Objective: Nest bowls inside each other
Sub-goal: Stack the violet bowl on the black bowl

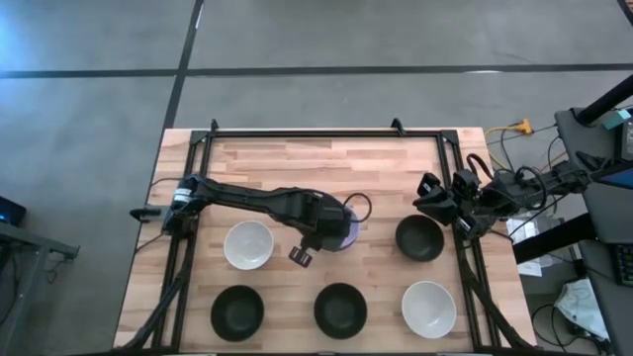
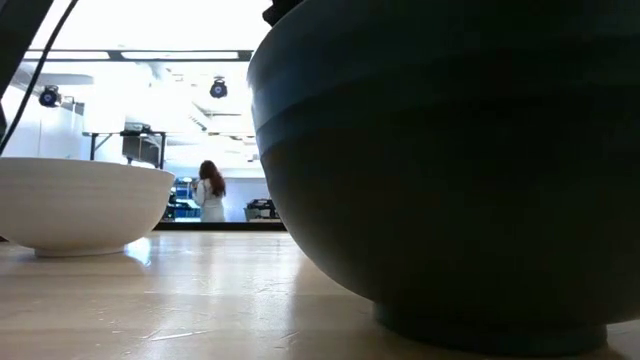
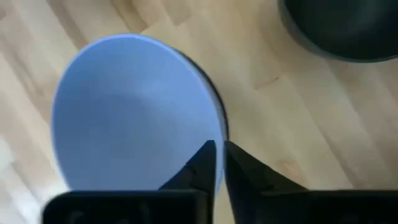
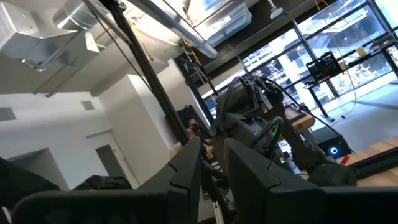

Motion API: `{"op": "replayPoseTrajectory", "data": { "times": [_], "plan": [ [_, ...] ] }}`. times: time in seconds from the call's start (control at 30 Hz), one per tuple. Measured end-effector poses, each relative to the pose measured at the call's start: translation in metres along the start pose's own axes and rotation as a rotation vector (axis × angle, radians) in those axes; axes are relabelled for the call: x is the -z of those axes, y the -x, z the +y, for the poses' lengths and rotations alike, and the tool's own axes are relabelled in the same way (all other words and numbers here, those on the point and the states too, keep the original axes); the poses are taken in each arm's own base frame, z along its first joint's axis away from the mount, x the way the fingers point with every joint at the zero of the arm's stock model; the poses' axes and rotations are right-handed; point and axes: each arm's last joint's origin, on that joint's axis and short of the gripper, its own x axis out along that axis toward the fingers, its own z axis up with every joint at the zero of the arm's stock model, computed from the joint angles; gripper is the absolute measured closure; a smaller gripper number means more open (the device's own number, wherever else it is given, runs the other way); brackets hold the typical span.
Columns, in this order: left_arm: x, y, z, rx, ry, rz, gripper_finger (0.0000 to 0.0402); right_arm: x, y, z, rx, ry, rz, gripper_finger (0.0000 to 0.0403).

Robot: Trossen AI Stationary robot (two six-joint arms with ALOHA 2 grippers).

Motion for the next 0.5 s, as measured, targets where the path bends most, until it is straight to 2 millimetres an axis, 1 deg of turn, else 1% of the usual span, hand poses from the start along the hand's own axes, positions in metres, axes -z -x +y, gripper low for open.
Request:
{"op": "replayPoseTrajectory", "data": {
  "times": [0.27, 0.5],
  "plan": [
    [0.0046, -0.0101, -0.0025, 0.017, -0.003, 0.038, 0.0401, 0.0, 0.0, -0.0001, 0.001, -0.015, 0.0, 0.0335],
    [0.0047, -0.0111, -0.0026, 0.018, -0.004, 0.04, 0.0401, -0.0001, 0.0, 0.0, 0.001, -0.022, -0.001, 0.0334]
  ]
}}
